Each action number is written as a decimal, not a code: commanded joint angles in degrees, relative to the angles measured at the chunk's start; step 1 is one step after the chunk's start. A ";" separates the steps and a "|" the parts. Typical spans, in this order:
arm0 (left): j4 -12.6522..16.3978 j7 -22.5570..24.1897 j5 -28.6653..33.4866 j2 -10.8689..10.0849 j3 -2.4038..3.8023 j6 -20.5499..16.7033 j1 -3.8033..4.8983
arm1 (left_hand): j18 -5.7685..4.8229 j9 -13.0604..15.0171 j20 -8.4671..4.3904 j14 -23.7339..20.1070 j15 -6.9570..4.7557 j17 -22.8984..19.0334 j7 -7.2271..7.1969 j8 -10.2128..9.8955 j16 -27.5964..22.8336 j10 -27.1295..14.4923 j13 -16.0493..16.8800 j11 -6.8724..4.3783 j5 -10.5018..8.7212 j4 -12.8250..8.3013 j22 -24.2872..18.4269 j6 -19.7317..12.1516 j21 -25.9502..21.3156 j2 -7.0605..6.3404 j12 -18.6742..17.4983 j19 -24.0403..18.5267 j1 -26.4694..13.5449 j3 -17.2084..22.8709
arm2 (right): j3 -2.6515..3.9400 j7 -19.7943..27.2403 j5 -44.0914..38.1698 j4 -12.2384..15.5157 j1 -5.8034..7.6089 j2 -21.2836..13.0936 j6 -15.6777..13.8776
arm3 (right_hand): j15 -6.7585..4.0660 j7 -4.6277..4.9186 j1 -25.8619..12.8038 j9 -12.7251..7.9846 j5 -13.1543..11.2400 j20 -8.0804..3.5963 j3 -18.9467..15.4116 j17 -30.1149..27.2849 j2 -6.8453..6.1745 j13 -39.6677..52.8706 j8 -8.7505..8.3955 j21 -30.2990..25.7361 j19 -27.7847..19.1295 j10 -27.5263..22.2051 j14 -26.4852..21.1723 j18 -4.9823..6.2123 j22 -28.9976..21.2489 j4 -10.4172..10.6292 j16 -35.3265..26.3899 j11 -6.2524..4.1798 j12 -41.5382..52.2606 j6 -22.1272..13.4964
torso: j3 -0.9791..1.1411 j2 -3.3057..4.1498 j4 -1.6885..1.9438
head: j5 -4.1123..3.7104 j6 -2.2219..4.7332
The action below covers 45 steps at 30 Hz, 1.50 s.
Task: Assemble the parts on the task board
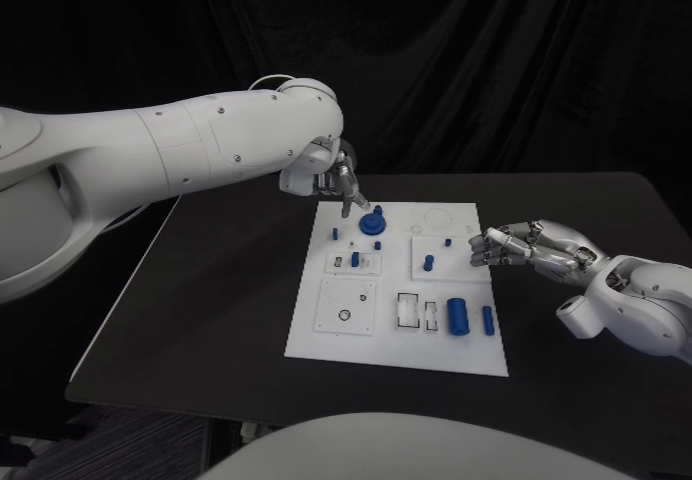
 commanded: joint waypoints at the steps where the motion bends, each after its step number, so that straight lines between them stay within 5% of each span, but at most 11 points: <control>1: -2.00 -1.37 1.89 1.47 0.04 9.17 -0.33 | 0.95 -0.88 0.16 5.95 0.38 15.10 -0.01 -0.39 0.15 6.05 15.08 0.34 -0.53 0.19 6.64 0.81 -0.31 -0.05 0.20 -0.35 -0.34 -0.17 | 0.06 1.27 -0.09 0.76 0.01 0.01 -2.28 | -0.11 4.30 0.12 0.07 0.15 -0.01 -0.24 -0.01 -0.13 -0.14 0.44 0.44 0.86 0.15 0.18 0.49 0.18 0.02 0.54 -0.23 0.41 0.37 | 0.13 -0.01 -0.15 | 0.31 -0.01; 12: -6.09 -1.68 1.96 4.95 0.04 11.30 -3.47 | 1.07 -2.03 0.04 5.95 0.16 15.10 -0.47 -0.20 0.15 6.05 15.08 0.00 -0.73 -0.07 6.47 2.91 -0.68 0.00 0.20 -0.53 -0.67 -0.30 | 0.06 4.16 -0.09 2.64 0.00 -0.92 -4.69 | -0.32 3.99 0.26 0.11 0.85 -0.03 -0.35 0.06 -0.18 -0.38 0.78 0.80 1.58 0.38 0.99 0.71 0.10 -0.02 1.41 -0.33 0.83 0.44 | -0.24 0.40 -0.30 | 0.56 -0.01; 21: -8.90 -1.81 1.95 6.39 0.05 11.52 -5.75 | 1.24 -2.94 -0.11 5.95 0.02 15.10 -0.58 -0.58 0.15 6.05 15.08 -0.13 -0.16 -1.46 6.09 3.14 -1.29 0.00 0.20 -0.94 0.32 0.49 | 0.06 4.16 -0.09 3.05 0.00 -1.21 -4.84 | -0.32 3.99 0.26 0.11 0.85 -0.03 -0.35 0.06 -0.18 -0.38 0.78 0.80 1.58 0.38 0.99 0.71 0.10 -0.02 1.41 -0.33 0.83 0.44 | -0.29 0.46 -0.31 | 0.68 -0.01; 30: -9.99 -1.69 1.91 6.92 0.05 10.10 -6.60 | 1.27 -3.24 -0.13 5.95 0.01 15.10 -0.56 -0.69 0.15 6.05 15.08 -0.13 0.04 -1.82 6.03 3.10 -1.44 0.22 0.20 -1.02 0.55 0.91 | 0.06 3.83 -0.09 3.09 0.00 -1.13 -4.56 | -0.36 3.99 0.30 0.12 1.01 -0.03 -0.33 0.05 -0.14 -0.41 0.84 0.83 1.66 0.43 1.05 0.74 0.07 -0.02 1.50 -0.38 0.90 0.47 | -0.29 0.61 -0.70 | 1.11 -0.01; 45: -10.24 -1.29 1.94 7.12 0.05 7.99 -7.59 | 1.39 -4.19 -0.08 5.95 0.14 15.10 -0.28 -1.02 0.15 6.05 15.08 0.08 0.92 -2.31 5.74 2.23 -1.96 0.33 0.20 -1.38 0.40 1.61 | 0.06 3.13 -0.09 2.96 -0.01 -0.82 -4.53 | -0.39 4.06 0.47 0.11 1.23 -0.03 -0.23 0.02 -0.06 -0.47 0.90 0.85 1.72 0.46 0.99 0.76 0.03 -0.09 1.55 -0.48 0.96 0.46 | -0.25 0.70 -0.67 | 1.09 -0.01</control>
